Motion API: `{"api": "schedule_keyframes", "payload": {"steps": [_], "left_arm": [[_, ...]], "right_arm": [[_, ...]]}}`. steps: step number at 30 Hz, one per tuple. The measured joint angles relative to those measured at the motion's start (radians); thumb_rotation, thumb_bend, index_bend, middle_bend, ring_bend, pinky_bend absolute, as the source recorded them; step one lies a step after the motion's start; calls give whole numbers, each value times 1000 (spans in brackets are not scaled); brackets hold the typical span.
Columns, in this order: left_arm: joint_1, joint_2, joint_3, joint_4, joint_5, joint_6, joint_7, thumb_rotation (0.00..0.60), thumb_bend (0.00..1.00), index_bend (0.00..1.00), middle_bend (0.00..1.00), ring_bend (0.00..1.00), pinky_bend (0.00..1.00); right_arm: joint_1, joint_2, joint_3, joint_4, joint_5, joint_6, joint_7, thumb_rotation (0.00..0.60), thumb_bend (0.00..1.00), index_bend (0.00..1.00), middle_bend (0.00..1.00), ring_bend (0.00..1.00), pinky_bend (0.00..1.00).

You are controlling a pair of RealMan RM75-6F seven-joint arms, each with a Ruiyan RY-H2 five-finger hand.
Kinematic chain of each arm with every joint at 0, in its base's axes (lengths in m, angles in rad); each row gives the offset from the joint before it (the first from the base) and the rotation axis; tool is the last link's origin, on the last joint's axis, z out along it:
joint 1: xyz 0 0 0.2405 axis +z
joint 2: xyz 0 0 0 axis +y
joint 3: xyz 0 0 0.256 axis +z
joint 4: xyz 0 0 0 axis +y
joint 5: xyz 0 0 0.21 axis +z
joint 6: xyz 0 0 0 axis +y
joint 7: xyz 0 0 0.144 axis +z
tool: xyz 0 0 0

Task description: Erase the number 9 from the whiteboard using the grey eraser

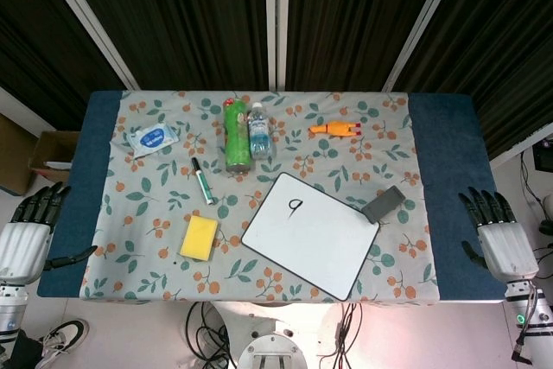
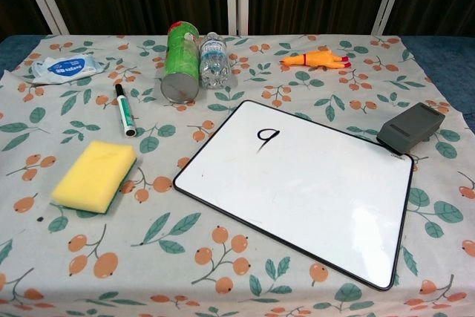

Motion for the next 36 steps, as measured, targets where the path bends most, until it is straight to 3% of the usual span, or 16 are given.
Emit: {"api": "schedule_keyframes", "payload": {"steps": [11, 25, 36], "left_arm": [[-2, -11, 7, -7, 10, -8, 21, 278, 29, 39, 50, 64, 169], [6, 2, 6, -10, -10, -12, 24, 280, 29, 39, 50, 64, 169], [8, 3, 5, -11, -10, -11, 20, 281, 29, 39, 50, 64, 170]], "right_arm": [[267, 21, 0, 131, -40, -378, 39, 600, 208, 0, 0, 0, 0], [390, -202, -43, 359, -115, -396, 344, 600, 216, 0, 0, 0, 0], [466, -277, -71, 422, -126, -430, 393, 600, 229, 0, 56, 0, 19]]}}
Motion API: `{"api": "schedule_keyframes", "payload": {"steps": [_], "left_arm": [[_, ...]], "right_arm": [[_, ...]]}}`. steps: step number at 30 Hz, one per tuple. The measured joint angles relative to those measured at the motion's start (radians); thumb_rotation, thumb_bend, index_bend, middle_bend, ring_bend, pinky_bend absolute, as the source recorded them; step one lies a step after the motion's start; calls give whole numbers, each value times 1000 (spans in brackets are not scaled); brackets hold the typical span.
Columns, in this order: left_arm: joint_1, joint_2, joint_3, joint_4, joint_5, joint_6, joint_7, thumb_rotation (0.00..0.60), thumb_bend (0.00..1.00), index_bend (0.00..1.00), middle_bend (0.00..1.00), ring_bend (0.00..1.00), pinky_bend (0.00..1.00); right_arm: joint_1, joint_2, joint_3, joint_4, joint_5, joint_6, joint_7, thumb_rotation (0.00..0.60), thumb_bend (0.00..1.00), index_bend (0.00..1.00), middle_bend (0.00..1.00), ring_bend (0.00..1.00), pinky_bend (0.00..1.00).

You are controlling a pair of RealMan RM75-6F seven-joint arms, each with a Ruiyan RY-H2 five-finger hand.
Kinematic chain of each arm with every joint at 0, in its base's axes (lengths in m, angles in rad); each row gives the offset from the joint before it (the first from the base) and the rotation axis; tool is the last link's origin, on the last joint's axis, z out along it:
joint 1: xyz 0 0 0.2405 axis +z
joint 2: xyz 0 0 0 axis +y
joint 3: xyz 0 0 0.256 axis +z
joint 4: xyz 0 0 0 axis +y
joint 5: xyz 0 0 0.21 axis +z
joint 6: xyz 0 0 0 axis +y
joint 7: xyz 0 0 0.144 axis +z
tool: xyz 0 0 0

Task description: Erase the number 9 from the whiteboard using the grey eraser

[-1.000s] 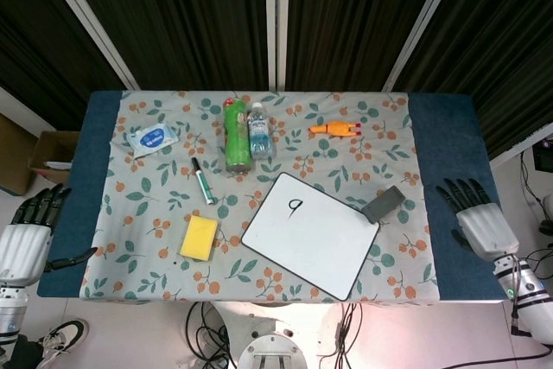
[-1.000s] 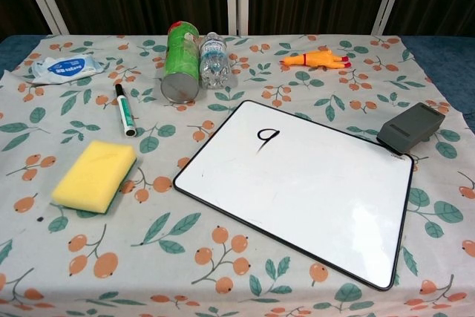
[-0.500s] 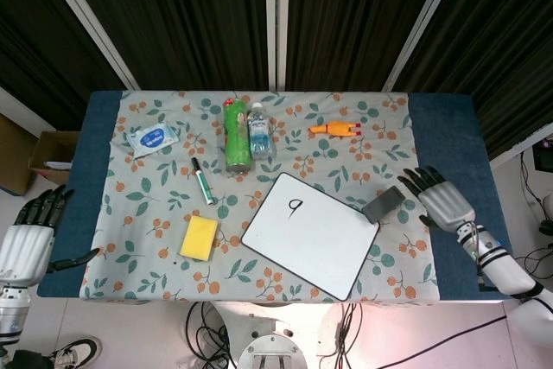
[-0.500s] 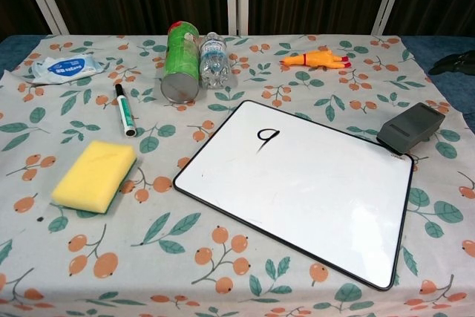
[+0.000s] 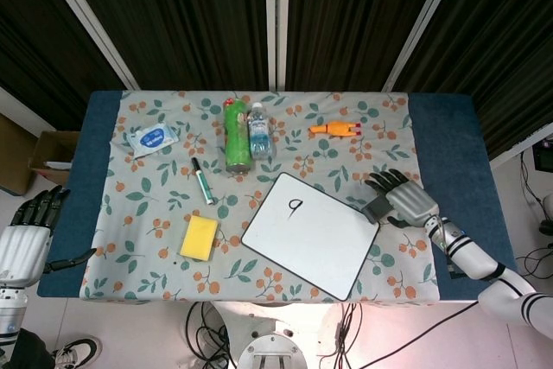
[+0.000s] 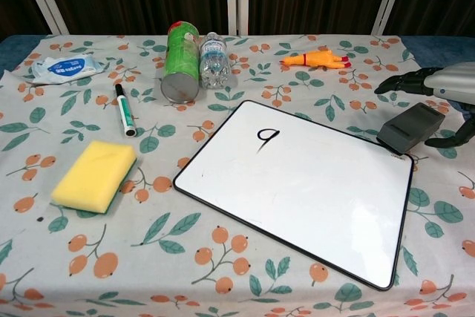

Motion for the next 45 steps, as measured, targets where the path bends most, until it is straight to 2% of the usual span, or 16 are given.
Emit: {"api": "schedule_keyframes", "payload": {"steps": [4, 8, 15, 21, 27, 34, 45], "left_arm": [[0, 5, 0, -6, 5, 3, 5, 281, 30, 39, 50, 64, 170], [1, 4, -4, -5, 5, 9, 4, 281, 29, 39, 45, 64, 170], [1, 1, -3, 2, 2, 4, -4, 281, 30, 39, 45, 64, 169], [1, -2, -3, 10, 2, 3, -12, 284, 30, 39, 45, 64, 170], [3, -2, -3, 13, 0, 3, -16, 280, 29, 39, 45, 64, 169], [4, -1, -2, 15, -1, 3, -19, 281, 29, 39, 45, 64, 170], [1, -5, -3, 18, 0, -2, -20, 280, 30, 39, 45, 64, 170]], "right_arm": [[11, -16, -11, 8, -4, 6, 7, 600, 231, 8, 103, 11, 66], [16, -26, -20, 15, -6, 18, 16, 600, 235, 101, 164, 57, 102], [25, -30, -32, 18, 3, 19, 26, 600, 242, 250, 203, 87, 120], [24, -36, -36, 20, 12, 33, 19, 600, 246, 277, 213, 107, 149], [19, -45, -46, 24, 20, 38, 14, 600, 262, 323, 285, 167, 213], [21, -47, -51, 25, 24, 46, 33, 600, 265, 352, 313, 192, 240], [16, -56, -60, 41, 25, 66, 41, 600, 294, 498, 434, 317, 378]]}}
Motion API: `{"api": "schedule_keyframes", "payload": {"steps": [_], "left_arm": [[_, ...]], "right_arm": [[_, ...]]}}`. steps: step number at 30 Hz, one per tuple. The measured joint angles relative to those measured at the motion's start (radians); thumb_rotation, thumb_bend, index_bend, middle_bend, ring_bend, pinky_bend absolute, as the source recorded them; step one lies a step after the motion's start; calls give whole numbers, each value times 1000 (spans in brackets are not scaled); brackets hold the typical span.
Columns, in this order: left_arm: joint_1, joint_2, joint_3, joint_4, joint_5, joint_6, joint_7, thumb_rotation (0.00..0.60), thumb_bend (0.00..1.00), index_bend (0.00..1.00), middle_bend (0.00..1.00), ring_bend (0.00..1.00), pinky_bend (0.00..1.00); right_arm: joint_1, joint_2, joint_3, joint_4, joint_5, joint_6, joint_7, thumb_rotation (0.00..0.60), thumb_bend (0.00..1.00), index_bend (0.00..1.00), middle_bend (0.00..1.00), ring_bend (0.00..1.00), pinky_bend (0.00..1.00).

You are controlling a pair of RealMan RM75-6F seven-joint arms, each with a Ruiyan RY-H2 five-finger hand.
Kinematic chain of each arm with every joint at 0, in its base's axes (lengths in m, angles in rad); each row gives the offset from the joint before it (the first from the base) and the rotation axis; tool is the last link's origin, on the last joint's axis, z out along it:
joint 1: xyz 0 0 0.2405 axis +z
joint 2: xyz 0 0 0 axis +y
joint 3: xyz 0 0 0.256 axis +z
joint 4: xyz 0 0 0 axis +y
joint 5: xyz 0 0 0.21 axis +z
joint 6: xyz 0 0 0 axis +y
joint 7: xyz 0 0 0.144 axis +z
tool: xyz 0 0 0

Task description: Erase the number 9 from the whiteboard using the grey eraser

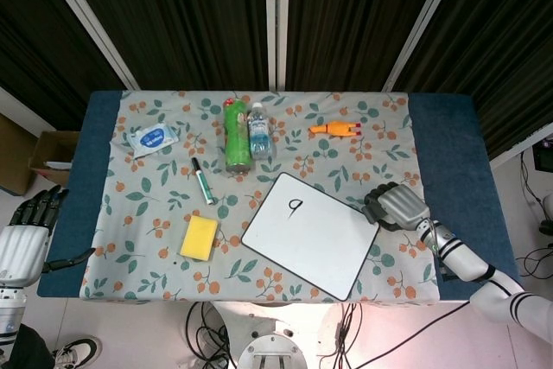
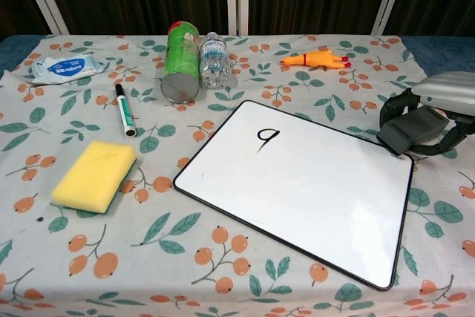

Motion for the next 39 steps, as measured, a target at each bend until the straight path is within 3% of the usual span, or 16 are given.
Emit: {"api": "schedule_keyframes", "payload": {"steps": [6, 15, 20, 28, 39], "left_arm": [[1, -1, 0, 3, -3, -2, -3, 280, 29, 39, 45, 64, 170], [1, 1, -3, 4, -4, 2, -9, 280, 30, 39, 45, 64, 170], [3, 8, -3, -1, 1, 9, -7, 281, 30, 39, 45, 64, 170], [5, 11, -1, -7, 0, 7, -11, 280, 29, 39, 45, 64, 170], [11, 15, 1, 6, -1, 12, -32, 279, 29, 39, 45, 64, 170]], "right_arm": [[-7, -8, 4, 8, 1, 32, 1, 600, 337, 620, 515, 403, 475], [5, 11, 29, -46, -3, 70, -7, 600, 360, 650, 540, 430, 505], [39, 0, 79, -121, -8, 97, -81, 600, 360, 686, 570, 469, 556], [139, -157, 144, -146, 15, 14, -209, 600, 360, 702, 583, 479, 573], [293, -345, 219, -19, 86, -151, -336, 600, 363, 702, 589, 483, 580]]}}
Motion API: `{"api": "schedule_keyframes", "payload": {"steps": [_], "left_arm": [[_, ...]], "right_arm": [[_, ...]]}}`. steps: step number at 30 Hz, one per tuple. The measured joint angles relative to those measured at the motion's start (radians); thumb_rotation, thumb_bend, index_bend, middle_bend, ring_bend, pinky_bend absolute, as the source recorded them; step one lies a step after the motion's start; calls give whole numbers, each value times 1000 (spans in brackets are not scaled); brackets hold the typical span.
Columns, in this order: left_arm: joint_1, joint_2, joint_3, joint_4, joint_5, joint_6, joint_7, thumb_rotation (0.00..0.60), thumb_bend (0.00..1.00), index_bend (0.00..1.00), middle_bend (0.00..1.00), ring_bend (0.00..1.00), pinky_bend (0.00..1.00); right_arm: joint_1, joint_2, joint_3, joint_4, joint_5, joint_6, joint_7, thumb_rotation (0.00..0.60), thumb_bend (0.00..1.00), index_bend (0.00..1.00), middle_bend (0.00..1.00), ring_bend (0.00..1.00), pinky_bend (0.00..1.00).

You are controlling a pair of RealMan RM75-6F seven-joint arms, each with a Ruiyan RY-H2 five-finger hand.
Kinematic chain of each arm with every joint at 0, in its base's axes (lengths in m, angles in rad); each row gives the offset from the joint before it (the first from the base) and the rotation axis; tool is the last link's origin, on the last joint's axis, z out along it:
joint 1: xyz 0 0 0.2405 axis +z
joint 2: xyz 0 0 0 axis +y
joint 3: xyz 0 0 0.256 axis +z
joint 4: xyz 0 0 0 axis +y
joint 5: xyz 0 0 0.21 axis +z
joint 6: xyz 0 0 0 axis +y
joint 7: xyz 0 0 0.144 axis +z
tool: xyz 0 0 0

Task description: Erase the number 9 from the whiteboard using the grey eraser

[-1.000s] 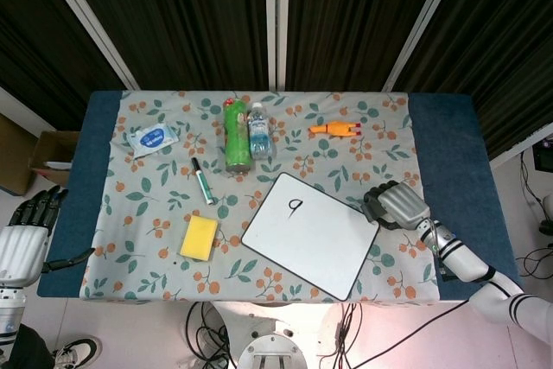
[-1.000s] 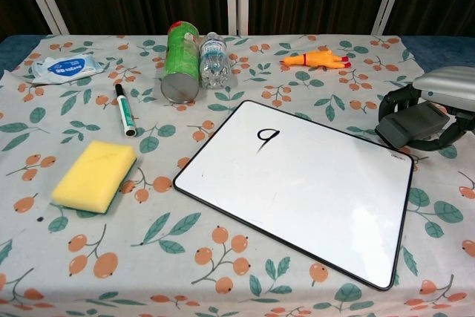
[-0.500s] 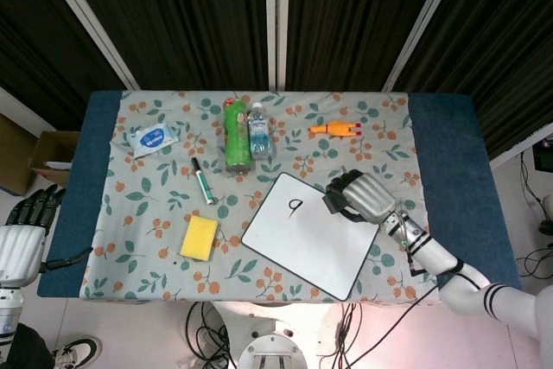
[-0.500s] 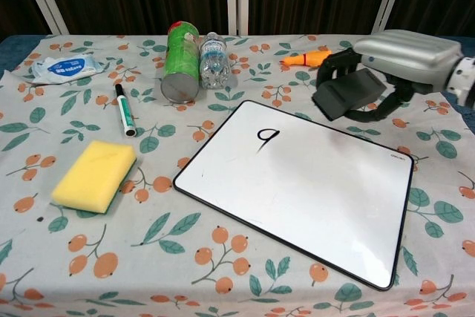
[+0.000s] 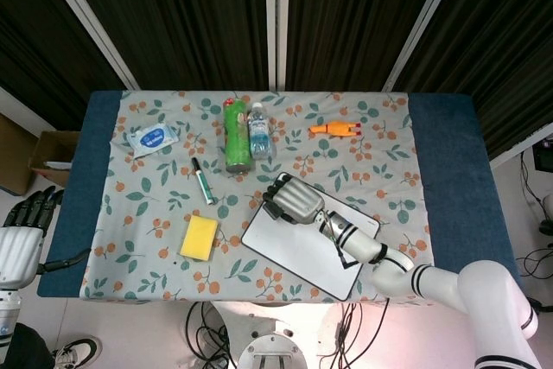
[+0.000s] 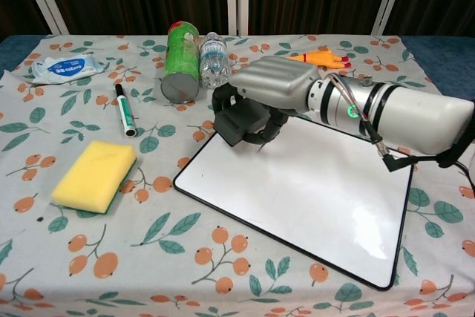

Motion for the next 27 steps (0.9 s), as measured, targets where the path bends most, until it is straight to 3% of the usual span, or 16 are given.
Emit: {"api": "schedule_keyframes", "payload": {"steps": [12, 27], "left_arm": [[4, -2, 3, 3, 10, 9, -5, 278, 29, 39, 45, 64, 170], [4, -6, 3, 6, 8, 4, -9, 281, 30, 39, 45, 64, 170]], "right_arm": [[17, 0, -9, -31, 65, -64, -36, 600, 369, 703, 606, 500, 614], [-8, 158, -54, -239, 152, -137, -137, 600, 370, 735, 622, 527, 636]]}}
